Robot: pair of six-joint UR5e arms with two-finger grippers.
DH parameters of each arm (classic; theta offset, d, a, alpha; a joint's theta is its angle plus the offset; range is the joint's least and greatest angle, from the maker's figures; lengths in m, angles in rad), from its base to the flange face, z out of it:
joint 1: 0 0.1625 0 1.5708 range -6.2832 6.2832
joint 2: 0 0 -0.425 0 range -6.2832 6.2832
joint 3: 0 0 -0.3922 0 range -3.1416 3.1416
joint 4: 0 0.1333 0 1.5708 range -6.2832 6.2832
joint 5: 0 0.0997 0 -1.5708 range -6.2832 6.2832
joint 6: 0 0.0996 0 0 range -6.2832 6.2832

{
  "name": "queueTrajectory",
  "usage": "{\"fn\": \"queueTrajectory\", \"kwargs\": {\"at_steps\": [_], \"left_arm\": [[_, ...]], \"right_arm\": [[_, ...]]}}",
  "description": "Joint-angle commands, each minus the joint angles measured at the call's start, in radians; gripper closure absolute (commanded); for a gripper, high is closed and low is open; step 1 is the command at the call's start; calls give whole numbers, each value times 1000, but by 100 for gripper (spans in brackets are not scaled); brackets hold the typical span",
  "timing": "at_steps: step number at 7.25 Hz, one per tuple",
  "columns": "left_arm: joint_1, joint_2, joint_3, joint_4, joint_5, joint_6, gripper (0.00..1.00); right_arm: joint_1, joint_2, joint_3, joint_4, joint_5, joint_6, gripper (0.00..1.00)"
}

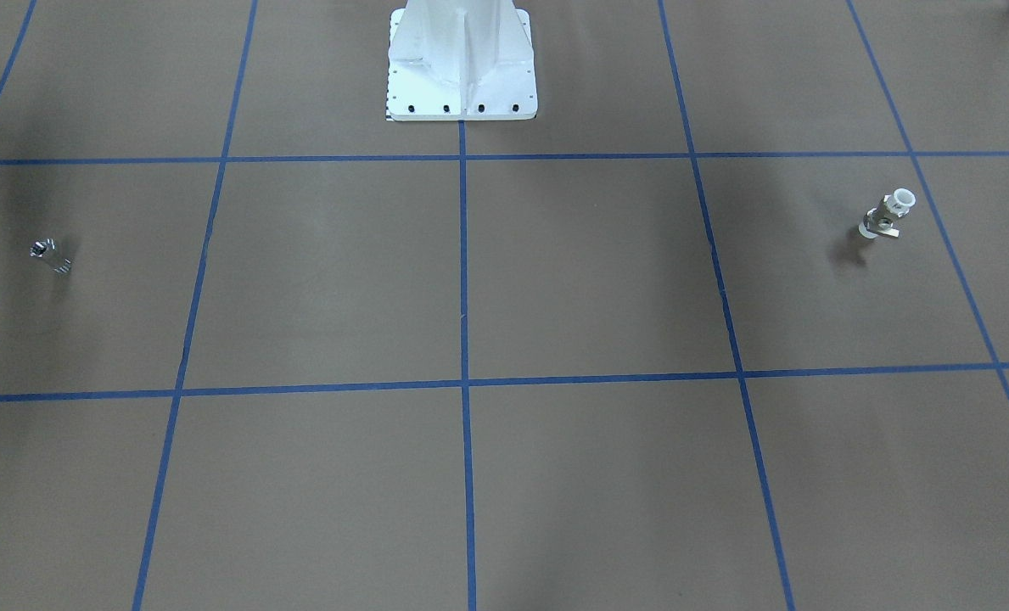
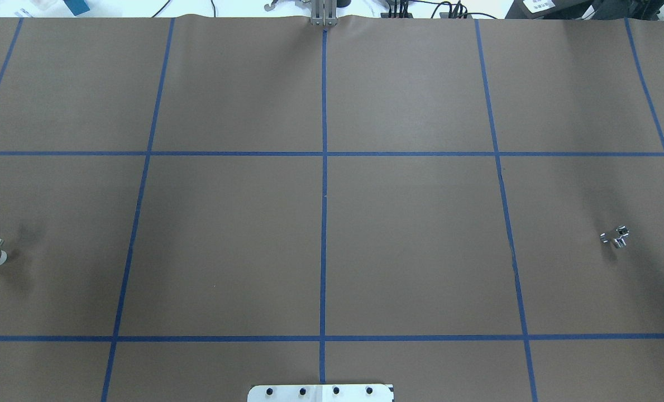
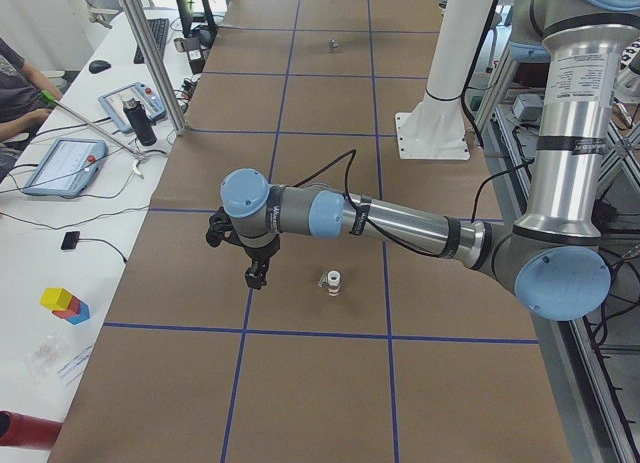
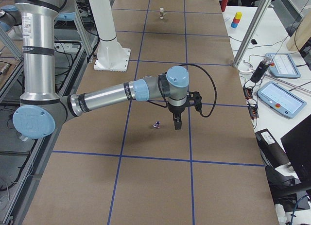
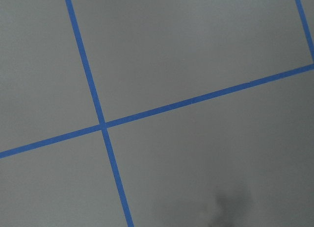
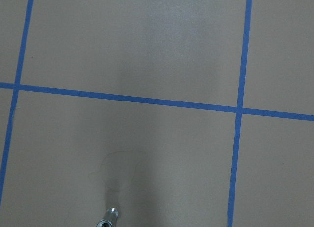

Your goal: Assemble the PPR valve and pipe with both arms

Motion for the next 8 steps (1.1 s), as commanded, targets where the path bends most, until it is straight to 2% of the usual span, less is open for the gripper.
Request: {"fn": "queueTrajectory", "kwargs": {"at_steps": [1, 2, 4, 8], "left_arm": [[-7, 5, -6, 2, 0, 0, 0], [-9, 14, -8, -4, 3, 0, 0], [-10, 59, -14, -35, 1, 4, 0], [-7, 74, -26, -43, -2, -2, 0]], "right_arm": [[-16, 4, -5, -2, -20, 2, 0], [-27, 4, -14, -2, -44, 1, 0], [-27, -2, -23, 3, -37, 1, 0], [-27, -5, -54, 9, -32, -12, 0]]}}
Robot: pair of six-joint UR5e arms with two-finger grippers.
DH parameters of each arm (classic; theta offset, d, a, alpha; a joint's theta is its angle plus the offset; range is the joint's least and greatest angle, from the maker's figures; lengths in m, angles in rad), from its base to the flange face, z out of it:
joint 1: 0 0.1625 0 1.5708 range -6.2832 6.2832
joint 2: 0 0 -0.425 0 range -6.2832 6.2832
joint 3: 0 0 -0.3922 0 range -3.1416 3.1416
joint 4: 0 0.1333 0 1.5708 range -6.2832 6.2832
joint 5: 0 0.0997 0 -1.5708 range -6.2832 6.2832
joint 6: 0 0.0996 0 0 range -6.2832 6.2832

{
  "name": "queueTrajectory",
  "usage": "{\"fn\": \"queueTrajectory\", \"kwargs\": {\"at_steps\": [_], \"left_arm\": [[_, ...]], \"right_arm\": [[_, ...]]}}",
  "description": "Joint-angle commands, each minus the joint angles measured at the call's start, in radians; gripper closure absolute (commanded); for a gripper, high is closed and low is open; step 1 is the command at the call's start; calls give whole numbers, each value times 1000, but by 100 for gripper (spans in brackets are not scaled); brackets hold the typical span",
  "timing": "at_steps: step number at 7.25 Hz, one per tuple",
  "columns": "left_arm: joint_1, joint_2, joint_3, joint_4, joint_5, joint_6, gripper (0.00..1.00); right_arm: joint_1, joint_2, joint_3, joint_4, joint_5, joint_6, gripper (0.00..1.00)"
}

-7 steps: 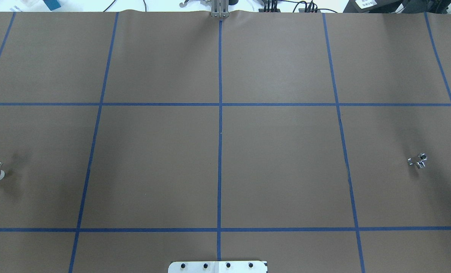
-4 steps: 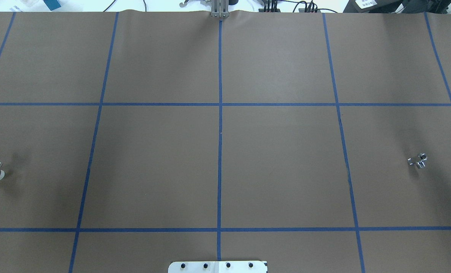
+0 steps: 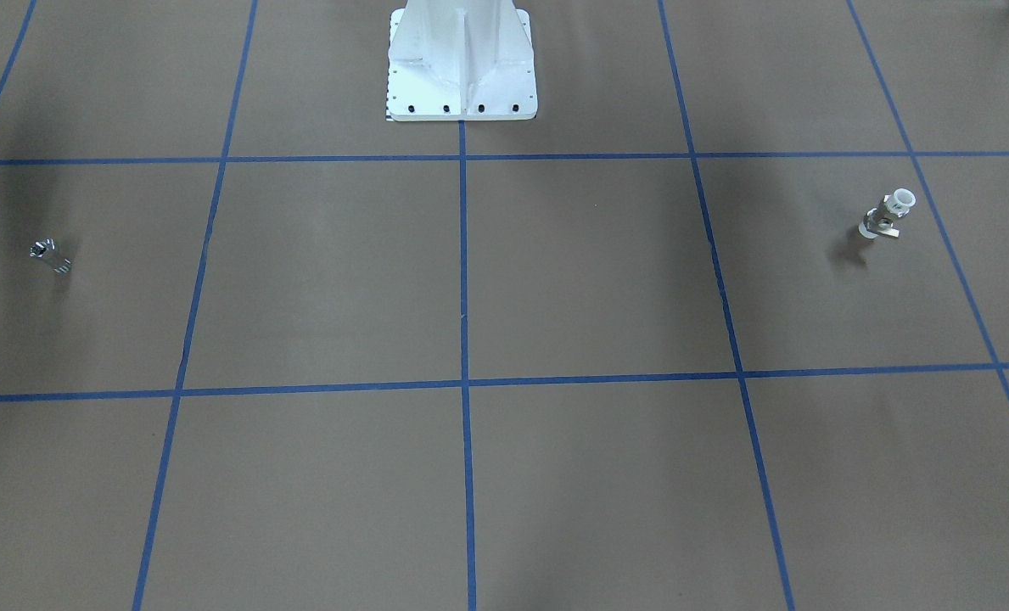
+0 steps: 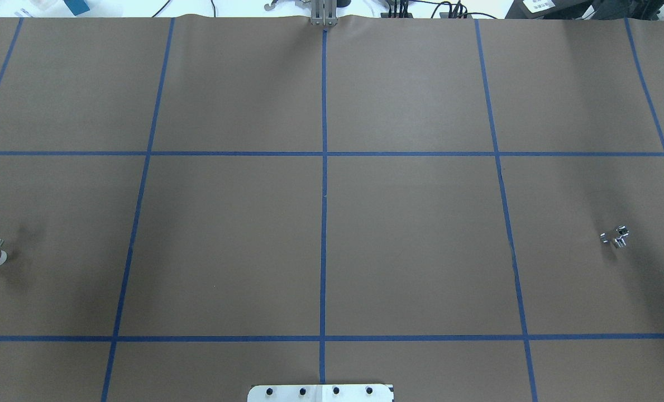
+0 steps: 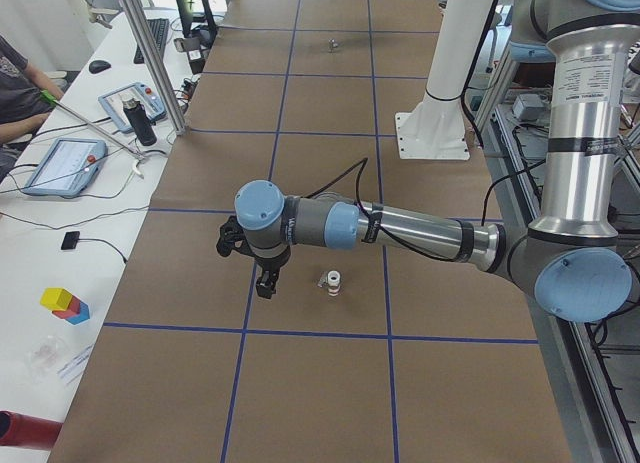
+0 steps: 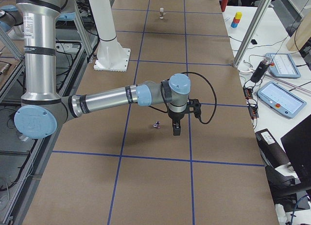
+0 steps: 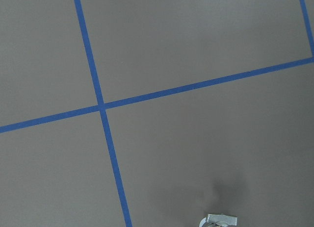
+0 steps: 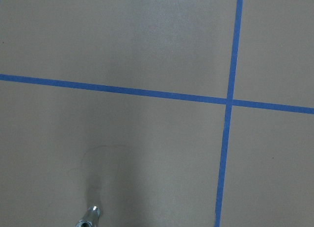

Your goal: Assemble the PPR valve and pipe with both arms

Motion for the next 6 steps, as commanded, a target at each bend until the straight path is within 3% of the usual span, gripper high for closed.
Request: {"fn": "queueTrajectory", "kwargs": {"at_steps": [1, 3, 4, 5, 6], "left_arm": [[11, 16, -3, -2, 2, 0, 0], [67, 23, -7, -2, 4, -12, 0], [168, 23, -10, -39, 30, -144, 0], [252, 52, -10, -142, 132, -256, 0], [267, 113, -9, -236, 133, -274, 0]], "right_arm": [[-5, 0, -2, 0, 2, 1, 0], [-21, 0, -2, 0, 7, 4, 0], [-31, 0, -4, 0, 5, 4, 0], [-37, 0, -2, 2, 7, 4, 0], [-40, 0, -2, 2, 7, 5, 0]]}}
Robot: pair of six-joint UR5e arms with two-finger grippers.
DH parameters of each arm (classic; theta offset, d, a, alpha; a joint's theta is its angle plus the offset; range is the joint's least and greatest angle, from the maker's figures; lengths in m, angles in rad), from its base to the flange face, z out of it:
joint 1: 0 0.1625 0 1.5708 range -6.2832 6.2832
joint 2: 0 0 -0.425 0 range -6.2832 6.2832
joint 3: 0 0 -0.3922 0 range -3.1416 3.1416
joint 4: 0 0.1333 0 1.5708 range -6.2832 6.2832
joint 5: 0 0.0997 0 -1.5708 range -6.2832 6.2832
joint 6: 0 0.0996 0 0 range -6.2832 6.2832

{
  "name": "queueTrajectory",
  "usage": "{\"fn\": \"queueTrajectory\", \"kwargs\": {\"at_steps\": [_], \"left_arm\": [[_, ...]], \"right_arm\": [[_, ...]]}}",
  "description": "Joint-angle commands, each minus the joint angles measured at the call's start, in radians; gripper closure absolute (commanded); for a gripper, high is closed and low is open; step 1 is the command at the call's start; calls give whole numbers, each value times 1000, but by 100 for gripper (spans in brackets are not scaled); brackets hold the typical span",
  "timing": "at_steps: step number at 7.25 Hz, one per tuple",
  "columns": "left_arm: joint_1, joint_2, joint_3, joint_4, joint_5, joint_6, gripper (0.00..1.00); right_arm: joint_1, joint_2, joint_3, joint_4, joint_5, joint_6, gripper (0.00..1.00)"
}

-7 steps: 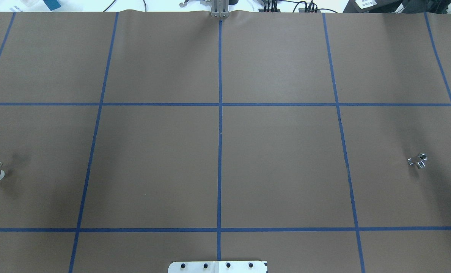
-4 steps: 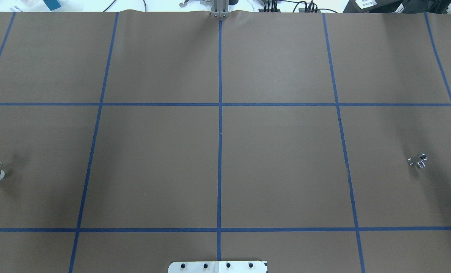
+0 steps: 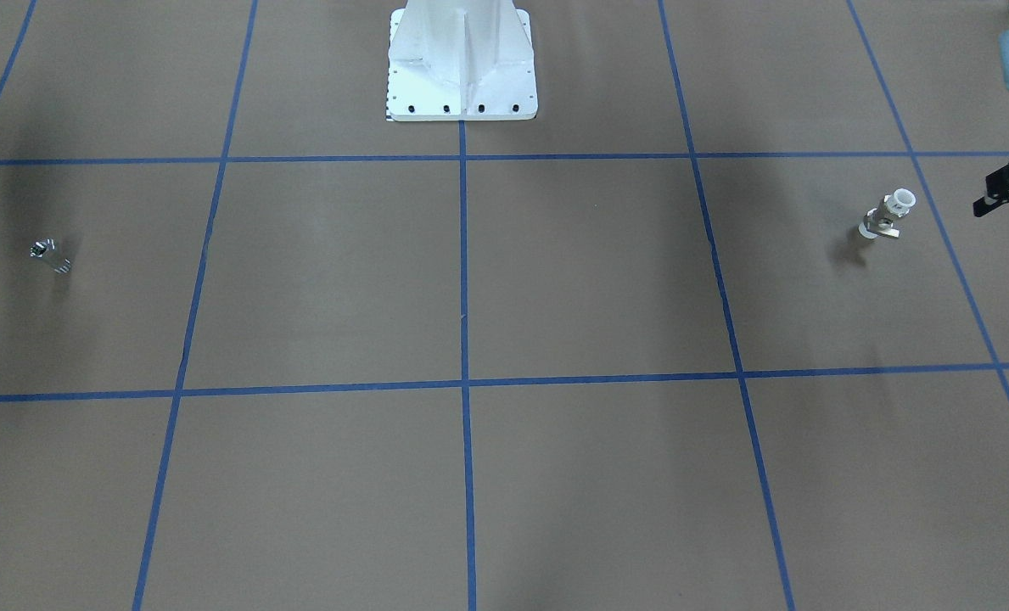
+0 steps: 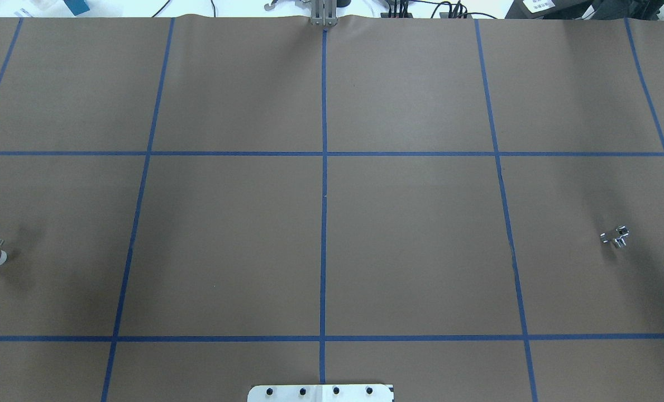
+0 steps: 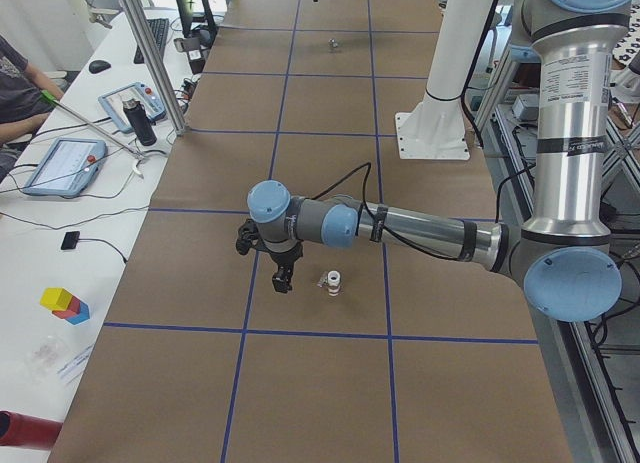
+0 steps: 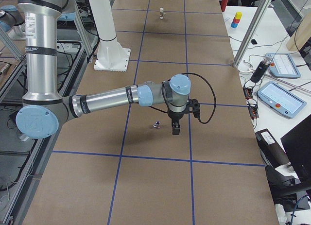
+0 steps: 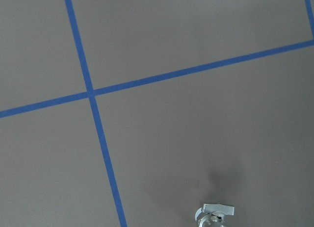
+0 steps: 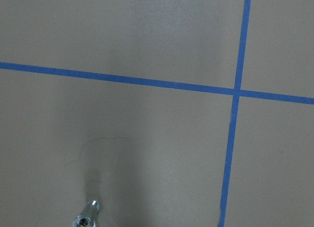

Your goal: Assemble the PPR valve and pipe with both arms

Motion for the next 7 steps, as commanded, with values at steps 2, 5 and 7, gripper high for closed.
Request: {"fn": "queueTrajectory", "kwargs": {"at_steps": [2, 5, 7], "left_arm": [[138, 182, 3, -372, 50, -239, 0], [240, 201, 5, -507, 53, -405, 0], [252, 232, 4, -538, 86, -406, 1]], "right_arm": [[-20, 0, 1, -1, 7, 4, 0], [-26, -2, -4, -1, 25, 9, 0], [-28, -2, -4, -1, 46, 12, 0]]}}
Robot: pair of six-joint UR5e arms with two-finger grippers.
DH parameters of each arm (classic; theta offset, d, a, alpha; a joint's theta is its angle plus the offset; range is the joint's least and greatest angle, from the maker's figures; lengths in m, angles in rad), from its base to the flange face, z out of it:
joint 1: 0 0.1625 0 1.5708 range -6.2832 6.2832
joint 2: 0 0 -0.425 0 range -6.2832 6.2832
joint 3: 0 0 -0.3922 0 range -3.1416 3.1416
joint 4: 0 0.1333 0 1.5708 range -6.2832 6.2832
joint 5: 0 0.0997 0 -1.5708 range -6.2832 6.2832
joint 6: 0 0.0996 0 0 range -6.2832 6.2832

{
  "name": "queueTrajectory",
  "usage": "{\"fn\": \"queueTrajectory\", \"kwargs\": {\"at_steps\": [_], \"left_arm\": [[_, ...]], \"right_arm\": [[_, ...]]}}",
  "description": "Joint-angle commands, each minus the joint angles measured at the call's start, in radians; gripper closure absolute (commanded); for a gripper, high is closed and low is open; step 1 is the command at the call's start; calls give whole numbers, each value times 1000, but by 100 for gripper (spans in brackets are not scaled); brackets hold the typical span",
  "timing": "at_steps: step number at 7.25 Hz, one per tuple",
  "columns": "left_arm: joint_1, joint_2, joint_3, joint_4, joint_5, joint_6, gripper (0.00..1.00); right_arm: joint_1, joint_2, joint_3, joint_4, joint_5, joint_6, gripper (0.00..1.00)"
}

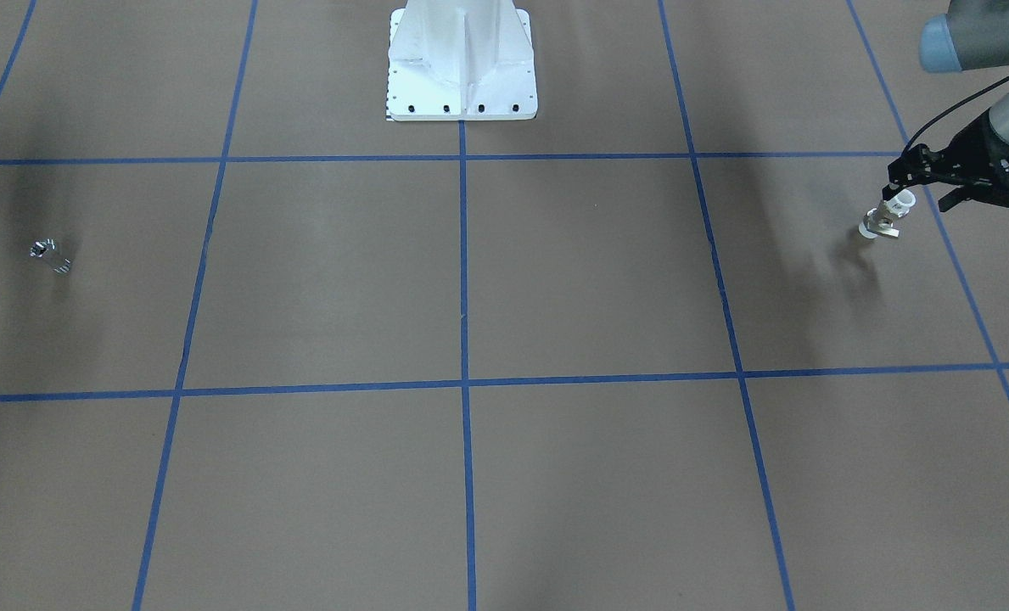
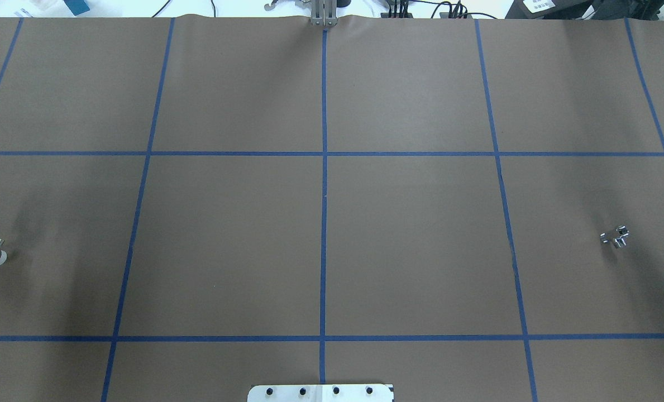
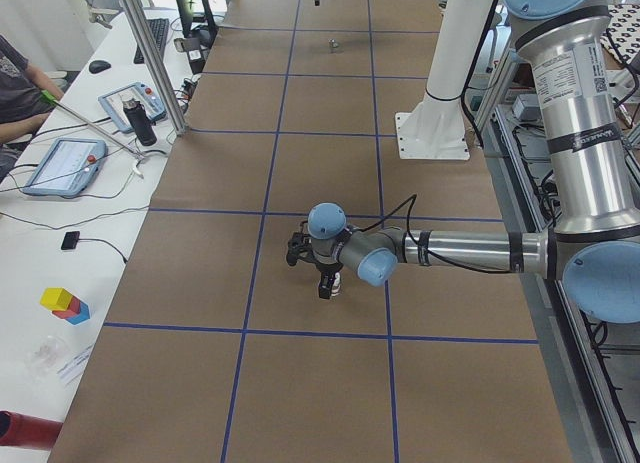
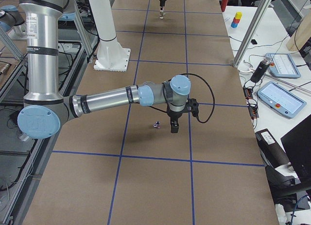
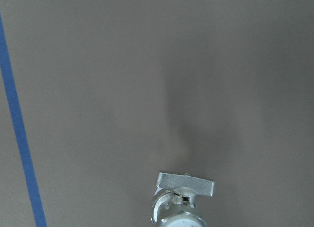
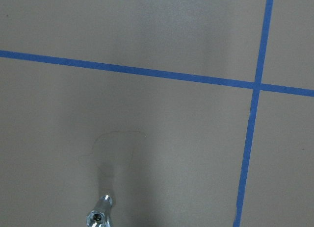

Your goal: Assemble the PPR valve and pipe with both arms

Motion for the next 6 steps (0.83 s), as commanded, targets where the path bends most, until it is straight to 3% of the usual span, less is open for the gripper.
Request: {"fn": "queueTrajectory", "kwargs": {"at_steps": [1, 6], "left_arm": [[23, 15, -1, -17, 25, -6, 6], [27, 6, -37, -15, 25, -6, 76]], "right_arm": [[-1, -2, -2, 0, 9, 2, 0], [-3, -3, -11, -2, 7, 3, 0]]}}
